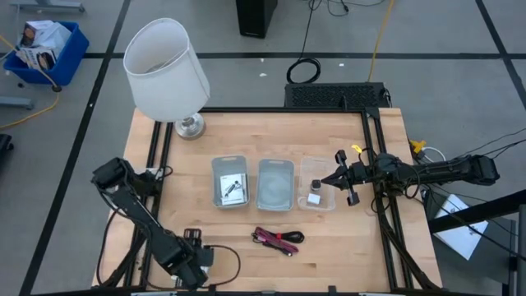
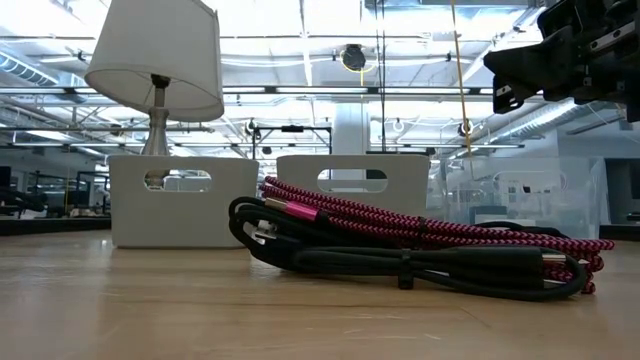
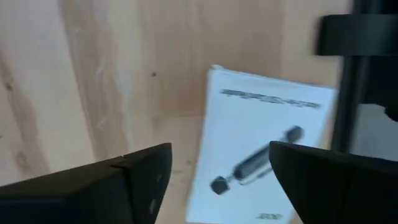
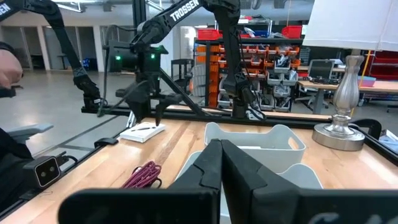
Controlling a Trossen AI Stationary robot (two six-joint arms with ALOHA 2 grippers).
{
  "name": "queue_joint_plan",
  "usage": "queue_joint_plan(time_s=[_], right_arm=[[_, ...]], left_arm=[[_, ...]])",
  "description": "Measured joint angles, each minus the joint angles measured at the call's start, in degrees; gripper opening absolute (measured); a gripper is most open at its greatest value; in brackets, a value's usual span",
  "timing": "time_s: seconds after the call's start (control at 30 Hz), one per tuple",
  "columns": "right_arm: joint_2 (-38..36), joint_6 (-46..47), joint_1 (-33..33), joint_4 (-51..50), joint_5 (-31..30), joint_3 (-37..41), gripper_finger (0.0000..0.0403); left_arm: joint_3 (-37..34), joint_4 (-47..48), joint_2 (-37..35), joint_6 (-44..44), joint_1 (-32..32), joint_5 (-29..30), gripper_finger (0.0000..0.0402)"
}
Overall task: Pick and place items into bin
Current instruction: Put the card reader box into the left gray bin
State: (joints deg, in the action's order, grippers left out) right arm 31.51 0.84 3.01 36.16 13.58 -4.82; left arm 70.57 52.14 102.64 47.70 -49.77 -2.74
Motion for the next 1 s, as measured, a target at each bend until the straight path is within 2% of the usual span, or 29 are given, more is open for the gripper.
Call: queue_joint_plan(time_s=[0.37,0.6,0.7,0.9,1.0], right_arm=[[0.0,-0.1,0.0,0.0,0.0,0.0,0.0],[0.0,-0.4,0.0,0.0,0.0,0.0,0.0],[0.0,-0.4,0.0,0.0,0.0,0.0,0.0],[0.0,-0.4,0.0,0.0,0.0,0.0,0.0],[0.0,-0.4,0.0,0.0,0.0,0.0,0.0]], left_arm=[[0.0,-0.6,5.2,0.7,-1.4,-2.0,0.0211],[-0.4,-3.2,6.8,-4.7,-1.5,-1.9,0.0169],[-2.6,-5.9,6.6,-6.0,-0.9,-2.5,0.013],[-7.0,-10.4,6.0,-5.6,-0.6,-2.9,0.0019],[-7.1,-10.4,6.0,-6.7,-0.7,-2.7,0.0012]])
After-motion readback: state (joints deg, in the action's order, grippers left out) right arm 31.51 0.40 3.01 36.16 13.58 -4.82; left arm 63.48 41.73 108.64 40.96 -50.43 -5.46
